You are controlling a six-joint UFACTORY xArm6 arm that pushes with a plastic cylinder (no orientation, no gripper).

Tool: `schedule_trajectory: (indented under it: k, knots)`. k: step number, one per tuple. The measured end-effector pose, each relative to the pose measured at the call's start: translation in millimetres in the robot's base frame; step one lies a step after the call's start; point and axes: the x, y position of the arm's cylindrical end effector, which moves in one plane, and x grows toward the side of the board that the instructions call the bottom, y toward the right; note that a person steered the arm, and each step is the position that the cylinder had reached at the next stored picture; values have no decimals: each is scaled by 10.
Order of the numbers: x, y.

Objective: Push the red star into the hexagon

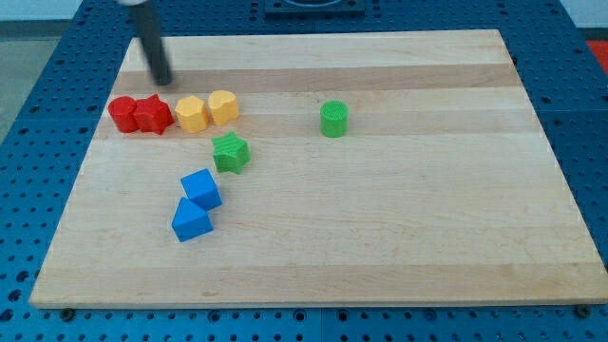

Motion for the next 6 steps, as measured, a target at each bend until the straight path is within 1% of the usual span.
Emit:
schedule_trajectory:
  k: [1, 2, 3, 5, 6]
  knots:
    - [185, -385]
    - [190, -399]
    - [213, -399]
    - [737, -373]
    - [735, -35]
